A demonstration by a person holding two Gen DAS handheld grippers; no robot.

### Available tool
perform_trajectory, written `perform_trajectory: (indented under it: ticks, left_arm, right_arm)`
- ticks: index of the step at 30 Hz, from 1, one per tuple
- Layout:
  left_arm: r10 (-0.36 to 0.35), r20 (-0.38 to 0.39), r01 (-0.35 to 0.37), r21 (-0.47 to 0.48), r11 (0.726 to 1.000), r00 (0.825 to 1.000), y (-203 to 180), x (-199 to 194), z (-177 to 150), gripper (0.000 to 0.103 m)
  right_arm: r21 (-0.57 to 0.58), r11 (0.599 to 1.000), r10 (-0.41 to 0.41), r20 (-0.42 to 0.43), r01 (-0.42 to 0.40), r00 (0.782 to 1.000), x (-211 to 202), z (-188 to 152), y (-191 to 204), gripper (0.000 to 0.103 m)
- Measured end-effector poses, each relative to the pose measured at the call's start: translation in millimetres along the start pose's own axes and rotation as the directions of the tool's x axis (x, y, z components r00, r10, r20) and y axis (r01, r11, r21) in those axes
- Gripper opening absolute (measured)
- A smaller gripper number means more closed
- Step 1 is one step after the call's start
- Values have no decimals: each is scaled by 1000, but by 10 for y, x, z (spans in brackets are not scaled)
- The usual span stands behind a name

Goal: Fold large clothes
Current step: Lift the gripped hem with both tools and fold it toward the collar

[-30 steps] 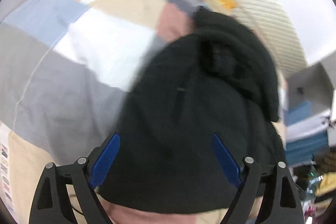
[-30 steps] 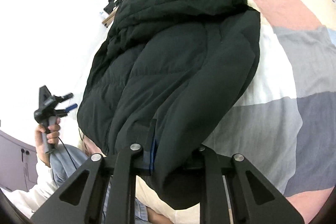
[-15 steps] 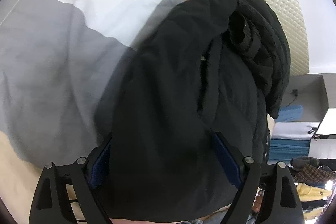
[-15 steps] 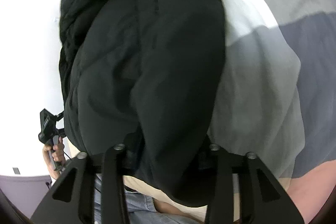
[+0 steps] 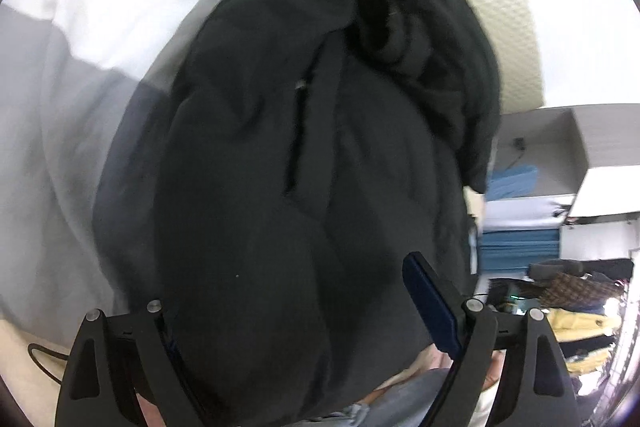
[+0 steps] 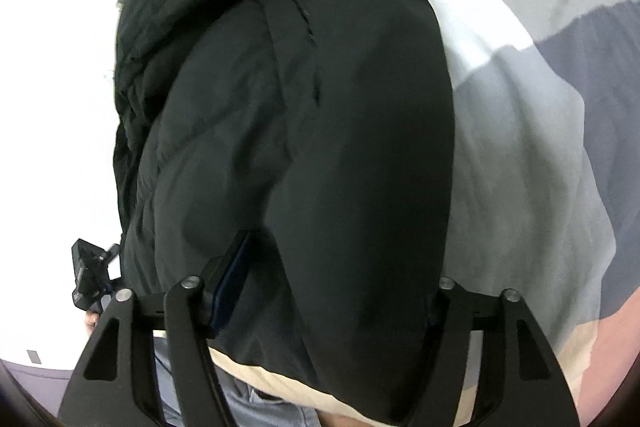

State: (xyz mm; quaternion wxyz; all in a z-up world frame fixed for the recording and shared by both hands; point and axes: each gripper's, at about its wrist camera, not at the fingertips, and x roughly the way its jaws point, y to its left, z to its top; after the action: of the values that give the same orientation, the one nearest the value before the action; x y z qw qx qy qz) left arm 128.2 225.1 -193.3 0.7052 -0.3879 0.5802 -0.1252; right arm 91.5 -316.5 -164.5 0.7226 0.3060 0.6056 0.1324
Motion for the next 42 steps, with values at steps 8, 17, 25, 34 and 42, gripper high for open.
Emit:
perform_trajectory:
  ticks: [8,17,25,34,42]
  left_arm:
    - [195,-35,-193,55,980,980,-70,190,-5,90]
    - [5,-26,-4,25,1000,1000,-62,117,35,77]
    - [-40,8,38,121,992,999,-280,26,-38,31]
    - [-173,149,163,80,983,974,-206,-431,-196,7]
    - [-212,237,197,87,977,948,-269,-1068,-346,3]
  right_arm:
    - [-186,983,14,87,3,996,-228,-49,333,23]
    - [-141,988,-57,30,60,998,18,11,271,26]
    - [-179,979,-90,58,99,994,55,-16,389,26]
    - [-232,967,-61,198,107,978,-340,-168,467,18]
    - [-204,976,126,256,-74,959,-775,-362,500,17]
